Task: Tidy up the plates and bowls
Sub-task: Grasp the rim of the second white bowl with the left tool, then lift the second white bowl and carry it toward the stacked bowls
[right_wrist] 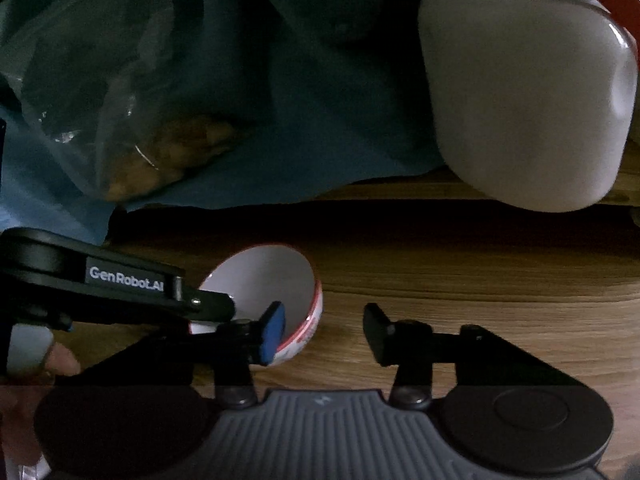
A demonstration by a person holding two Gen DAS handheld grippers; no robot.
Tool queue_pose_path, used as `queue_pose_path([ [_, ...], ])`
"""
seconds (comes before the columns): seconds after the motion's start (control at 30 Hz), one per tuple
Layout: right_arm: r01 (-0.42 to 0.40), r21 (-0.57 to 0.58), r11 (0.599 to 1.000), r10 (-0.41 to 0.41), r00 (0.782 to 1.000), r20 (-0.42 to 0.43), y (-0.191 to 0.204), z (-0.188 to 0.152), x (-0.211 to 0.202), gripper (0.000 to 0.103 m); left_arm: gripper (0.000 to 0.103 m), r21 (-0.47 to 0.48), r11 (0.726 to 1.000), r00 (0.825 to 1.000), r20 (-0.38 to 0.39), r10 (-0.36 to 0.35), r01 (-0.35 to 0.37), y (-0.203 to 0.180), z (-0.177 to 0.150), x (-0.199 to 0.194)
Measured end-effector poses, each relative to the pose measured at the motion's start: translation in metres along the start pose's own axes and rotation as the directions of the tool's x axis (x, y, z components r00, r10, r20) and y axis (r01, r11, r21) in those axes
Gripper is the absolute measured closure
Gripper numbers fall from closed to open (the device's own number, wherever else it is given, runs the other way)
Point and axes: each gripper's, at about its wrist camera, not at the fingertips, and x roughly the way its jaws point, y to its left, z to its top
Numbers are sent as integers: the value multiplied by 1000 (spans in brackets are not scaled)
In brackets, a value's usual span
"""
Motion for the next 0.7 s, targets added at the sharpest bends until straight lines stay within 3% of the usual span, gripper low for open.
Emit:
queue_pose_path([
  [0.13, -22, -7, 1000, 22, 1000, 1, 4, 2, 3, 75, 88, -13, 1000, 1000, 0, -16, 16, 0, -5, 5],
  [0.23, -33, -12, 999, 33, 999, -2, 7, 3, 6, 81, 92, -20, 1000, 1000, 2, -9, 10, 1, -8, 7],
  [0.7, -32, 52, 998, 33, 999, -12, 8, 0, 12, 84, 93, -37, 999, 999, 23, -37, 38, 7, -11, -6],
])
